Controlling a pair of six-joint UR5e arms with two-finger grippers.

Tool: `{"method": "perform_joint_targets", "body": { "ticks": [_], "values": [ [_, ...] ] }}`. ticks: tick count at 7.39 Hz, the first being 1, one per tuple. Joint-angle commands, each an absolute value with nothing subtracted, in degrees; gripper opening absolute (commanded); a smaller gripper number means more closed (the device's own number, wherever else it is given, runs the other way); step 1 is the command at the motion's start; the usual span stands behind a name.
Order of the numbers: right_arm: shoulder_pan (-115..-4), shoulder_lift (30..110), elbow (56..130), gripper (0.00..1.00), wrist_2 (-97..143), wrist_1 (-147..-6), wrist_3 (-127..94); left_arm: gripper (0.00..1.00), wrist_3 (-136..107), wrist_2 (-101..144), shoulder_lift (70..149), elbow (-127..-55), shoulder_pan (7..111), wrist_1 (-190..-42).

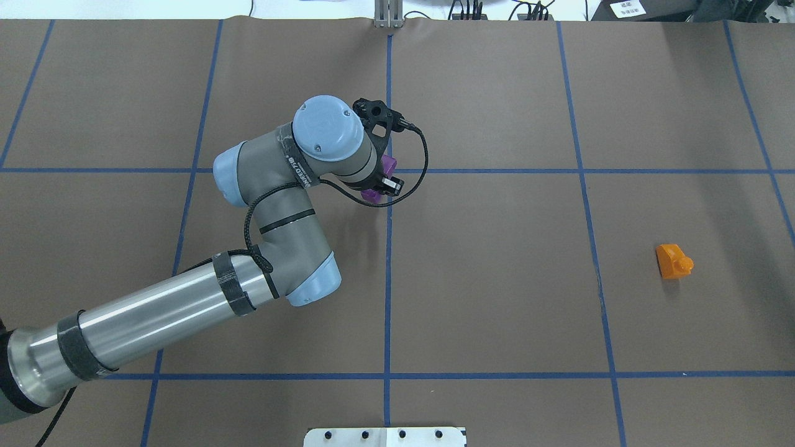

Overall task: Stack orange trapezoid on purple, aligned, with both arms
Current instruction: 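Carry the purple trapezoid with the left gripper to the table center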

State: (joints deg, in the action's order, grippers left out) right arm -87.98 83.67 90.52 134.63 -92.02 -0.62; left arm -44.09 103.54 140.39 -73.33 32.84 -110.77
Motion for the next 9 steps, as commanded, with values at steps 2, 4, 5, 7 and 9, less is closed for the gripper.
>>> {"method": "perform_joint_targets", "body": {
  "ticks": [2,4,5,7,9],
  "values": [
    [-88.0,83.7,90.4,1.0,134.6,-92.0,-0.6,0.0,-45.6,103.4,140.9,-73.1,31.3,-110.0],
    [-88.0,83.7,90.4,1.0,134.6,-92.0,-0.6,0.0,-48.0,102.5,142.5,-70.9,30.9,-110.0],
    [-88.0,83.7,90.4,1.0,134.6,-92.0,-0.6,0.0,-48.9,101.5,143.3,-70.2,30.5,-110.0],
    [-88.0,83.7,90.2,1.0,134.7,-92.0,-0.6,0.77,-49.1,101.4,143.3,-70.1,30.3,-110.0],
    [-88.0,83.8,90.4,1.0,134.7,-92.1,-0.7,1.0,-49.4,101.4,143.3,-70.0,30.3,-110.0]
  ]
}}
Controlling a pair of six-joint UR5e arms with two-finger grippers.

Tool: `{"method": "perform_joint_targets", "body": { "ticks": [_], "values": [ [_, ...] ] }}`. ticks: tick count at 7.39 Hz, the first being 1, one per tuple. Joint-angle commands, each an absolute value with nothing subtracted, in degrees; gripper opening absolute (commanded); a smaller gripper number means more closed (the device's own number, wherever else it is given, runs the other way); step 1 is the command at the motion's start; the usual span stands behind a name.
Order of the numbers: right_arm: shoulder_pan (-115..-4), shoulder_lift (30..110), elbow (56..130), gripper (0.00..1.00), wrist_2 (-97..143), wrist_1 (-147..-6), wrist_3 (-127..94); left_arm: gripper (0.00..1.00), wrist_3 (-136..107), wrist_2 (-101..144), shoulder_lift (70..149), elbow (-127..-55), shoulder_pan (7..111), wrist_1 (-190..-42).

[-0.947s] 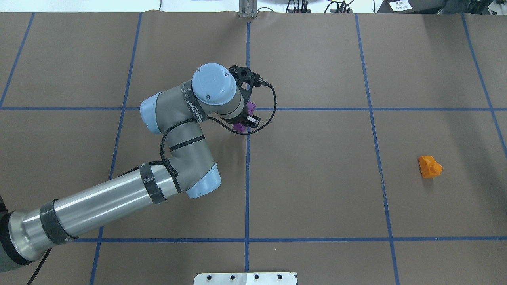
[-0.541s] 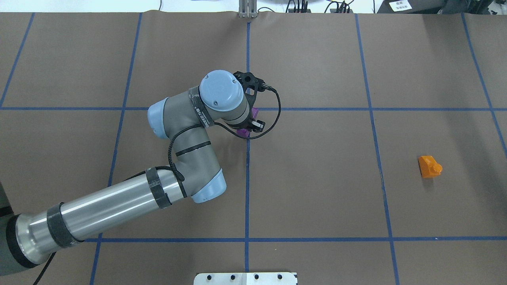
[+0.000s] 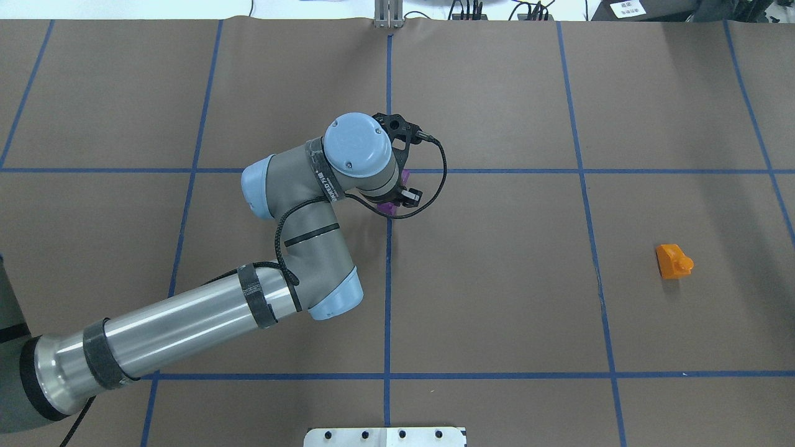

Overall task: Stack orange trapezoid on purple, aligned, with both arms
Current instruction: 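Carry the purple trapezoid with the left gripper to the table center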

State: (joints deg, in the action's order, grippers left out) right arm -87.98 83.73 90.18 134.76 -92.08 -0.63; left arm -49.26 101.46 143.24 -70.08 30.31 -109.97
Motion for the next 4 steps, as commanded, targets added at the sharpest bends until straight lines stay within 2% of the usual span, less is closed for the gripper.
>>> {"method": "perform_joint_targets", "body": {
  "ticks": [1,2,4],
  "values": [
    [-88.0,83.9,90.5,1.0,134.6,-91.9,-0.6,1.0,-50.1,101.5,143.6,-70.2,30.8,-110.0],
    [-88.0,83.9,92.1,1.0,134.7,-91.8,-0.7,1.0,-51.1,102.0,144.8,-70.3,32.2,-109.3],
    [-86.1,86.2,101.2,1.0,134.9,-91.6,-10.3,1.0,-50.9,106.8,147.9,-72.6,36.4,-99.4]
  ]
}}
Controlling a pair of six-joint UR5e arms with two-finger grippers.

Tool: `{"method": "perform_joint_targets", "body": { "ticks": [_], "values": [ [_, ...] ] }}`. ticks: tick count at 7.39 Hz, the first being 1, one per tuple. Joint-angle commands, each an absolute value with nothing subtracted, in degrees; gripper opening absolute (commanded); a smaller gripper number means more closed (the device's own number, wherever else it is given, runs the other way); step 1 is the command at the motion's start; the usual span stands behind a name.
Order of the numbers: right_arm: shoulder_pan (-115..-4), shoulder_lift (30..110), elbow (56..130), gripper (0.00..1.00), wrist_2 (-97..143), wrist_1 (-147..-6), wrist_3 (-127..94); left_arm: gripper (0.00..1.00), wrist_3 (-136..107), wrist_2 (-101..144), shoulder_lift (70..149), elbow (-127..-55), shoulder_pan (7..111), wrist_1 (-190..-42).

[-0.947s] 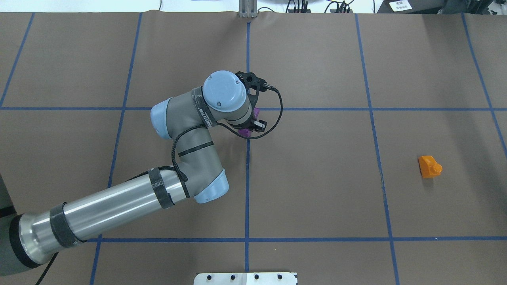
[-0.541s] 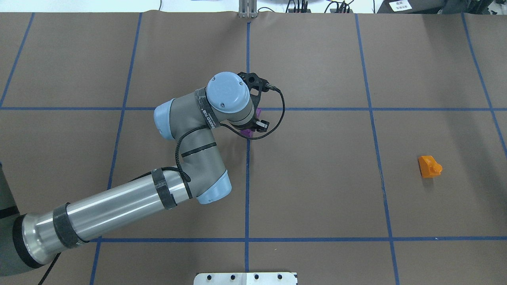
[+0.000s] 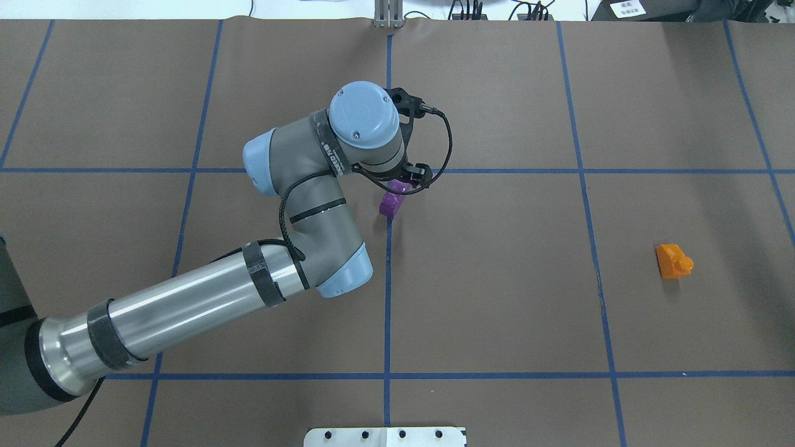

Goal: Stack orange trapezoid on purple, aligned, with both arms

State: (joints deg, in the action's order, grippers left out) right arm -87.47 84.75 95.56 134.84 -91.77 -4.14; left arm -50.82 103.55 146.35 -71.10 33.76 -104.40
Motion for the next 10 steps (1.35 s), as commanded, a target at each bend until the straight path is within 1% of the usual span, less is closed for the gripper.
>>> {"method": "perform_joint_targets", "body": {
  "ticks": [1,2,4,5,7,10],
  "values": [
    [-83.0,88.3,106.1,1.0,134.8,-91.5,-14.4,1.0,-50.8,109.7,147.7,-74.9,38.6,-98.4],
    [-79.7,90.8,108.5,1.0,134.7,-88.0,-17.3,1.0,-50.4,111.9,147.7,-77.1,41.1,-95.5],
    [-68.4,98.3,109.0,1.0,129.9,-65.0,-38.0,1.0,-48.0,115.4,146.1,-82.9,44.9,-88.4],
    [-63.7,99.7,109.0,1.0,127.5,-60.1,-43.8,1.0,-45.8,115.4,144.1,-85.6,45.3,-86.5],
    [-57.2,99.6,109.0,1.0,125.5,-59.9,-48.9,1.0,-44.7,115.4,140.1,-88.9,46.5,-86.4],
    [-50.5,98.8,106.7,1.0,122.4,-59.9,-51.7,1.0,-44.6,115.4,139.4,-89.4,46.5,-86.4]
  ]
}}
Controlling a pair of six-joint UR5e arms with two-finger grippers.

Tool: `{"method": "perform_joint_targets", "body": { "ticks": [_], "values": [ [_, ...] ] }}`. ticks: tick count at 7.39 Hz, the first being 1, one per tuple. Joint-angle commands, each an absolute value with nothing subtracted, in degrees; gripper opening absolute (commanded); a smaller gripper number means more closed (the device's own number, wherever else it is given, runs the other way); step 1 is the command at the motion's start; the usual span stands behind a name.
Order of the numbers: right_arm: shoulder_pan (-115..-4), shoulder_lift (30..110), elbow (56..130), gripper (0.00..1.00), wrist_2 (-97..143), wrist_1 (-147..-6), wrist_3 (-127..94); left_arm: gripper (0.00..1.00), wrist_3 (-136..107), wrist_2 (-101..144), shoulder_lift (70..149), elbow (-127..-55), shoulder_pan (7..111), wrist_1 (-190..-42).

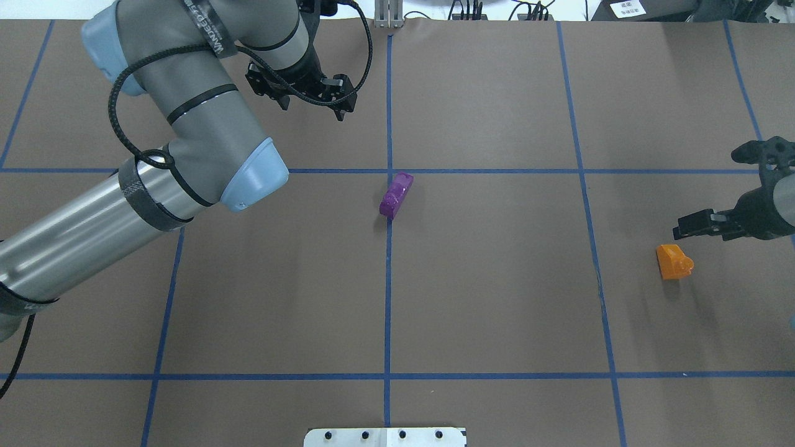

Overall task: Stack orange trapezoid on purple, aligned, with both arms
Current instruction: 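Lower the right gripper onto the orange trapezoid and grasp it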

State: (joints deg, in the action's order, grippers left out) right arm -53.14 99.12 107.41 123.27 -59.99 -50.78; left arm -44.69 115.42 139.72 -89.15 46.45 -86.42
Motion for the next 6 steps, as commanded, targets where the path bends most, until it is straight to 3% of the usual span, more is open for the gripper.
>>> {"method": "perform_joint_targets", "body": {
  "ticks": [1,6],
  "values": [
    [-49.1,98.7,106.0,1.0,121.3,-60.0,-51.7,1.0,-44.6,115.4,139.4,-89.4,46.5,-86.4],
    [-47.6,96.2,101.4,0.96,121.2,-60.0,-51.6,1.0,-44.6,115.3,138.5,-89.6,46.5,-86.5]
  ]
}}
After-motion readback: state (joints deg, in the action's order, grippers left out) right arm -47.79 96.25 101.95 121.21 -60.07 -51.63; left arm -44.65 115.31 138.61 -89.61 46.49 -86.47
